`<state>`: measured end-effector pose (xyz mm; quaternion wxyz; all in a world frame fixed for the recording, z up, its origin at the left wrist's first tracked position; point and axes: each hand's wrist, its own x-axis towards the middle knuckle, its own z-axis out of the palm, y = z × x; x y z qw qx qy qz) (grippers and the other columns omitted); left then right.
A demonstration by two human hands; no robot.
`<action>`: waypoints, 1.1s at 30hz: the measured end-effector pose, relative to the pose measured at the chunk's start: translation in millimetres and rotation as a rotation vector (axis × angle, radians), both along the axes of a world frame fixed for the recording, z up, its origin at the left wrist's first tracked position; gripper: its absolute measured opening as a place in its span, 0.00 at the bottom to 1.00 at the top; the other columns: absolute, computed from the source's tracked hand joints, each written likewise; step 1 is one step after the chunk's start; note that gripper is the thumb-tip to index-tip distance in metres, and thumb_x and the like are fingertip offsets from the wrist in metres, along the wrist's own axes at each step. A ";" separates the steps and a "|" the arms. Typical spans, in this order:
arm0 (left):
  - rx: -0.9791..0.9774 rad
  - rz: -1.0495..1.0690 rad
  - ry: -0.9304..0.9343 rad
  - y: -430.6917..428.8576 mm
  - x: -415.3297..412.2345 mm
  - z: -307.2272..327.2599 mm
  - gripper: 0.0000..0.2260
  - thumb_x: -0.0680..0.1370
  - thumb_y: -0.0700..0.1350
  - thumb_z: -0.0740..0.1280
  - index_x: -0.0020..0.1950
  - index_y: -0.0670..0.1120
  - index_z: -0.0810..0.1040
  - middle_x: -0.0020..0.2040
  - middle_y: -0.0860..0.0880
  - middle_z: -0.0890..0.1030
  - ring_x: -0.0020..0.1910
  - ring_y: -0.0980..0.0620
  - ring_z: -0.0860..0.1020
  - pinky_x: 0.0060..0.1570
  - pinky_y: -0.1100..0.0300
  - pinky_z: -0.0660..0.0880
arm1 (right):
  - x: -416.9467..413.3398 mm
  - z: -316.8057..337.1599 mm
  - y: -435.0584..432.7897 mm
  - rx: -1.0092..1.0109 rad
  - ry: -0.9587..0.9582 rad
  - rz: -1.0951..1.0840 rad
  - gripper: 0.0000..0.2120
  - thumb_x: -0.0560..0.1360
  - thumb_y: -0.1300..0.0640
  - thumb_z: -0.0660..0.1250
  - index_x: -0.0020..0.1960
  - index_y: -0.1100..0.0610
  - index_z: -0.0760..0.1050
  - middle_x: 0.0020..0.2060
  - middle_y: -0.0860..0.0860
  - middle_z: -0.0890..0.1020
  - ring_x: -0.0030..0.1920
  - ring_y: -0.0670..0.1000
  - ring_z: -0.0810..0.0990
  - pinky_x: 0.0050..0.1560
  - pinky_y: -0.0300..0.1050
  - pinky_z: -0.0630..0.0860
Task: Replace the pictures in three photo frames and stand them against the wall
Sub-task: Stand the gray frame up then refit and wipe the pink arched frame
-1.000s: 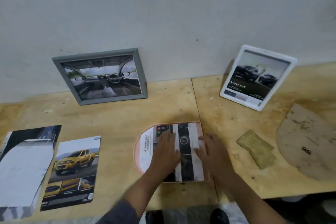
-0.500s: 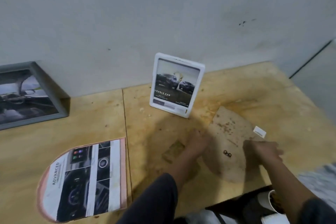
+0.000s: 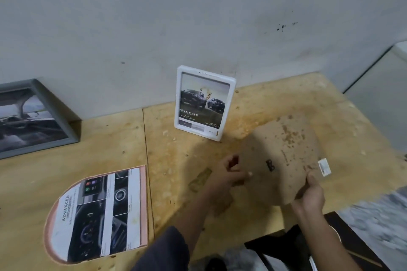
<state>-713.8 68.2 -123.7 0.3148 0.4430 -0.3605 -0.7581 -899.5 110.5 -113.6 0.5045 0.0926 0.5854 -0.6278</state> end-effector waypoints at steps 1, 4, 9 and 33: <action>0.012 0.027 0.017 9.9 17.1 3.5 0.19 0.71 0.36 0.71 0.59 0.49 0.75 0.55 0.49 0.81 0.54 0.48 0.80 0.53 0.49 0.79 | 13.3 4.8 5.7 -0.070 -0.052 0.039 0.09 0.79 0.55 0.58 0.55 0.56 0.75 0.53 0.53 0.80 0.50 0.53 0.79 0.56 0.51 0.74; 0.022 0.167 0.001 32.7 87.2 6.2 0.24 0.67 0.43 0.73 0.62 0.47 0.74 0.56 0.47 0.81 0.54 0.45 0.80 0.47 0.53 0.80 | 48.1 7.4 16.7 -0.198 -0.108 0.263 0.11 0.75 0.61 0.61 0.56 0.58 0.76 0.46 0.52 0.83 0.42 0.47 0.83 0.43 0.38 0.80; 0.005 0.433 -0.123 70.5 226.4 8.7 0.21 0.66 0.39 0.75 0.54 0.44 0.71 0.49 0.43 0.83 0.47 0.45 0.82 0.39 0.55 0.78 | 125.1 5.8 19.7 -0.174 0.002 0.761 0.24 0.61 0.61 0.75 0.56 0.59 0.75 0.42 0.55 0.85 0.40 0.54 0.84 0.33 0.45 0.81; -0.161 0.518 -0.980 144.9 392.1 -41.8 0.19 0.78 0.42 0.64 0.67 0.40 0.69 0.64 0.42 0.74 0.63 0.43 0.72 0.62 0.56 0.68 | 311.4 -5.6 66.9 0.510 1.397 1.788 0.26 0.73 0.30 0.50 0.45 0.50 0.75 0.34 0.48 0.82 0.34 0.48 0.78 0.39 0.43 0.73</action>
